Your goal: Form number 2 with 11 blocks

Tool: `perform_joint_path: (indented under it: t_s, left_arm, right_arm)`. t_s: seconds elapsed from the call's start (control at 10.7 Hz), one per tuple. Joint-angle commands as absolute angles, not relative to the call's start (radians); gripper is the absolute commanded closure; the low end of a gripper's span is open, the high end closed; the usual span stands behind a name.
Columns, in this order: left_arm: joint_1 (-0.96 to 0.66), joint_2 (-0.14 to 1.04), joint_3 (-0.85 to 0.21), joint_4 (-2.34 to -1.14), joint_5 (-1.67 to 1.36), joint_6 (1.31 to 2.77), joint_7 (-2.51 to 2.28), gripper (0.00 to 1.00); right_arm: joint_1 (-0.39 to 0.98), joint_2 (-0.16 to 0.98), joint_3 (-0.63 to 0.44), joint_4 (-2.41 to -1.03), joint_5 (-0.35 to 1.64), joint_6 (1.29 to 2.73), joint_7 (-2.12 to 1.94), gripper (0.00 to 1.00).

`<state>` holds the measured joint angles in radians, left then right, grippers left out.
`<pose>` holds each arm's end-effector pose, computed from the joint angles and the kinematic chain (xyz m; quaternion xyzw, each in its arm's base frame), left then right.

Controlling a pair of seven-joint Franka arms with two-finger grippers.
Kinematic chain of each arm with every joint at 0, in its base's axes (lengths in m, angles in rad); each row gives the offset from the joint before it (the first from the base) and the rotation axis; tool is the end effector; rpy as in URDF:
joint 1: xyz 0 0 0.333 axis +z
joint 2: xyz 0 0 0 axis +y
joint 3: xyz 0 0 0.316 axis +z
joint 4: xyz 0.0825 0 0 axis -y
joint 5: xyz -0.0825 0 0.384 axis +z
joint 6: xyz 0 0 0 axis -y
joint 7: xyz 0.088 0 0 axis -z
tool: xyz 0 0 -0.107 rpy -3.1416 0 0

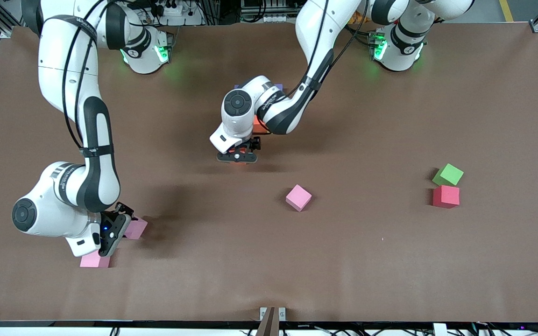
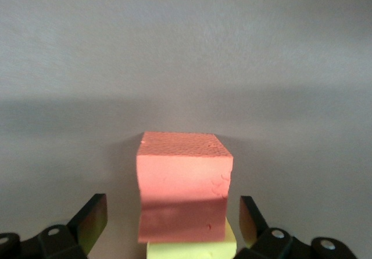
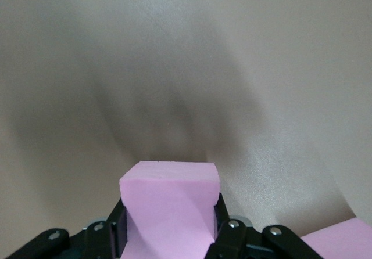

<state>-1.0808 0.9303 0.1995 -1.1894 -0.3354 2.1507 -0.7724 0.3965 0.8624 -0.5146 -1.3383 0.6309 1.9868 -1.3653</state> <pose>0.4417 -0.6268 0.2300 0.9977 -0.0070 -0.0301 0.0610 0.7293 0.0363 0.2451 -0.8499 -0.5179 -0.0228 0.0943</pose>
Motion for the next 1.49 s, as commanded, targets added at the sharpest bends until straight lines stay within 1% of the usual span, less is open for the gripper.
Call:
perform_joint_path:
  t_s: [0.0, 0.09, 0.19, 0.28, 0.37, 0.47, 0.75, 0.84, 0.93, 1.03, 1.12, 1.21, 1.31, 1.4]
  left_arm:
    - [-1.091, 0.789, 0.288, -1.203, -0.354, 1.995, -0.802, 0.00]
    - [-1.091, 0.731, 0.339, -1.203, -0.348, 1.914, -0.799, 0.00]
    - [-1.082, 0.680, 0.378, -1.206, -0.347, 1.828, -0.798, 0.00]
    - [-1.059, 0.646, 0.415, -1.206, -0.342, 1.737, -0.784, 0.00]
    - [-1.004, 0.617, 0.425, -1.207, -0.316, 1.654, -0.702, 0.00]
    - [-0.961, 0.594, 0.423, -1.230, -0.254, 1.611, -0.560, 0.00]
    - [-0.812, 0.447, 0.387, -1.391, -0.032, 1.606, -0.188, 0.00]
    - [-0.763, 0.427, 0.367, -1.431, 0.012, 1.611, -0.126, 0.00]
    - [-0.723, 0.417, 0.361, -1.446, 0.015, 1.615, -0.106, 0.00]
    - [-0.710, 0.420, 0.365, -1.454, 0.024, 1.617, -0.089, 0.00]
    - [-0.675, 0.426, 0.362, -1.453, 0.069, 1.632, -0.034, 0.00]
    - [-0.652, 0.429, 0.361, -1.465, 0.074, 1.664, 0.025, 0.00]
    - [-0.638, 0.416, 0.360, -1.518, 0.077, 1.711, 0.046, 0.00]
    - [-0.624, 0.369, 0.360, -1.619, 0.078, 1.815, 0.058, 0.00]
  right_arm:
    - [0.402, 0.848, -0.506, -1.339, 0.626, 1.956, -1.353, 0.89]
    - [0.408, 0.845, -0.503, -1.332, 0.626, 1.915, -1.338, 0.89]
    - [0.437, 0.842, -0.503, -1.294, 0.621, 1.861, -1.295, 0.89]
    - [0.465, 0.842, -0.503, -1.269, 0.620, 1.814, -1.269, 0.89]
    - [0.504, 0.842, -0.506, -1.266, 0.620, 1.806, -1.264, 0.89]
    - [0.550, 0.841, -0.511, -1.267, 0.620, 1.804, -1.264, 0.89]
    - [0.693, 0.818, -0.517, -1.270, 0.614, 1.804, -1.255, 0.89]
    - [0.753, 0.816, -0.523, -1.273, 0.612, 1.805, -1.255, 0.89]
    - [0.829, 0.801, -0.552, -1.294, 0.612, 1.816, -1.247, 0.88]
    - [0.907, 0.776, -0.592, -1.345, 0.615, 1.839, -1.230, 0.88]
    - [0.969, 0.729, -0.601, -1.429, 0.620, 1.889, -1.197, 0.88]
    - [0.992, 0.674, -0.577, -1.512, 0.623, 1.966, -1.169, 0.88]
    - [1.014, 0.640, -0.539, -1.566, 0.623, 2.029, -1.164, 0.88]
    - [1.060, 0.631, -0.535, -1.597, 0.623, 2.066, -1.151, 0.88]
